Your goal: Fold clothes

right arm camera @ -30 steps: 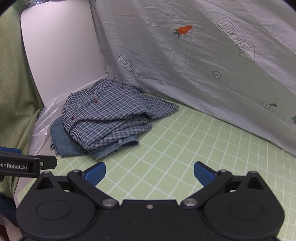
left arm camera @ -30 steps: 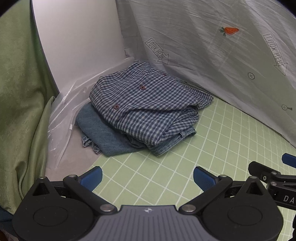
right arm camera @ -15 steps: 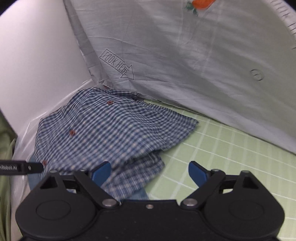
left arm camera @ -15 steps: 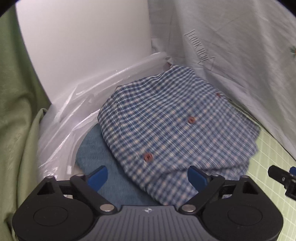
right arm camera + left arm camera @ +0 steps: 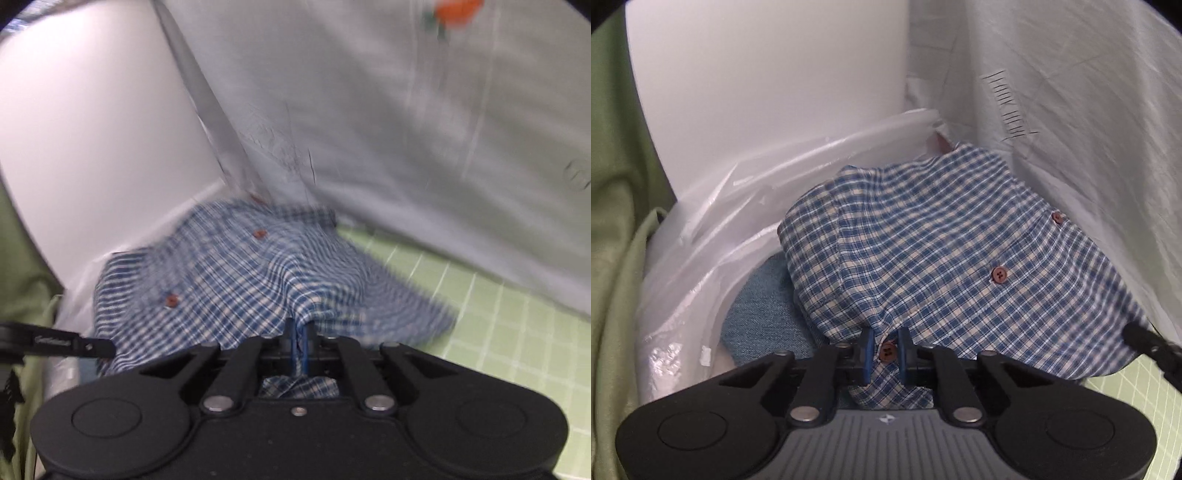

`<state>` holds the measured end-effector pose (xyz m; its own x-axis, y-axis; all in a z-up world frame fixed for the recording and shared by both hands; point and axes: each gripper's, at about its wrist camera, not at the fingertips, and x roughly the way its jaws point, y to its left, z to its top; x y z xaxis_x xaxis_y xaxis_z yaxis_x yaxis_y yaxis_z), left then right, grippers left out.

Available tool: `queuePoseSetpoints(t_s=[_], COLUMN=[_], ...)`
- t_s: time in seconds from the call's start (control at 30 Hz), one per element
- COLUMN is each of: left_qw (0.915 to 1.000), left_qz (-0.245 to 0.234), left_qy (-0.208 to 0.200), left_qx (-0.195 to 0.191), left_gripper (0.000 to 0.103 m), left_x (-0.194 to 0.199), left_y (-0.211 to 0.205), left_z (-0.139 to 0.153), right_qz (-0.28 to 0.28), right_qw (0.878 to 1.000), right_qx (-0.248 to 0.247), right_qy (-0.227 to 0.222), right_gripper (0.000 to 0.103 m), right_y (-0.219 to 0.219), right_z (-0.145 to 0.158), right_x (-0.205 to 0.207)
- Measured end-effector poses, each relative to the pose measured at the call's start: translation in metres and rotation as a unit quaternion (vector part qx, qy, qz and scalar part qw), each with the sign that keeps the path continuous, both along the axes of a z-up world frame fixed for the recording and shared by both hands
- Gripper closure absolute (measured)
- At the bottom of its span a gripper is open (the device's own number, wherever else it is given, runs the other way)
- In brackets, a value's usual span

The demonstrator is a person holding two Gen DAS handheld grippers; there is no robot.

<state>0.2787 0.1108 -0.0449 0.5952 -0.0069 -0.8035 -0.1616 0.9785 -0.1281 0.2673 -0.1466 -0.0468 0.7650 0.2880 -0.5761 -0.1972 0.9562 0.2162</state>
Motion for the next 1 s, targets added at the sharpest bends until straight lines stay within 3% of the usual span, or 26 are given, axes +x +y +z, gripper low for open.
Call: queuePoseSetpoints(t_s=[0.23, 0.27, 0.3, 0.37, 0.47, 0.6, 0.73, 0.8, 0.83, 0.87, 0.93, 1.0], left_qw=[0.9958, 0.9945, 0.9930, 0.9899, 0.9839, 0.9750, 0.9761, 0.9779, 0.9790, 0.9801, 0.9830, 0.9841], left_qz=[-0.073, -0.087, -0.104, -0.132, -0.173, -0.210, -0.205, -0.197, -0.192, -0.187, -0.170, -0.160], left_qy=[-0.054, -0.056, -0.052, -0.034, 0.001, 0.043, 0.050, 0.049, 0.050, 0.051, 0.060, 0.068], left_qx=[-0.017, -0.020, -0.024, -0.037, -0.046, -0.059, -0.051, -0.050, -0.047, -0.044, -0.036, -0.038], left_gripper=[0.090, 0.095, 0.101, 0.103, 0.103, 0.099, 0.094, 0.076, 0.071, 0.064, 0.053, 0.038], left_x=[-0.075, -0.089, -0.104, -0.136, -0.184, -0.240, -0.266, -0.271, -0.273, -0.274, -0.276, -0.274], left_y=[-0.059, -0.071, -0.084, -0.114, -0.157, -0.198, -0.216, -0.222, -0.226, -0.230, -0.238, -0.242], left_z=[0.048, 0.052, 0.053, 0.049, 0.036, 0.021, 0.022, 0.023, 0.022, 0.020, 0.016, 0.013], right_qz=[-0.070, -0.085, -0.099, -0.132, -0.176, -0.243, -0.307, -0.334, -0.346, -0.354, -0.366, -0.371], right_qw=[0.996, 0.995, 0.994, 0.990, 0.981, 0.965, 0.942, 0.934, 0.931, 0.929, 0.927, 0.927], right_qx=[-0.007, -0.009, -0.011, -0.016, -0.065, -0.102, -0.123, -0.105, -0.096, -0.089, -0.071, -0.046], right_qy=[-0.052, -0.053, -0.054, -0.051, -0.044, -0.005, 0.064, 0.074, 0.073, 0.066, 0.050, 0.044], right_gripper=[0.100, 0.100, 0.100, 0.100, 0.100, 0.100, 0.099, 0.092, 0.080, 0.062, 0.043, 0.034], right_y=[-0.056, -0.069, -0.082, -0.111, -0.154, -0.214, -0.266, -0.288, -0.297, -0.303, -0.315, -0.326], right_z=[0.031, 0.031, 0.031, 0.031, 0.027, 0.009, -0.014, -0.017, -0.017, -0.016, -0.012, -0.011], right_x=[-0.116, -0.135, -0.154, -0.193, -0.253, -0.325, -0.372, -0.390, -0.397, -0.400, -0.403, -0.403])
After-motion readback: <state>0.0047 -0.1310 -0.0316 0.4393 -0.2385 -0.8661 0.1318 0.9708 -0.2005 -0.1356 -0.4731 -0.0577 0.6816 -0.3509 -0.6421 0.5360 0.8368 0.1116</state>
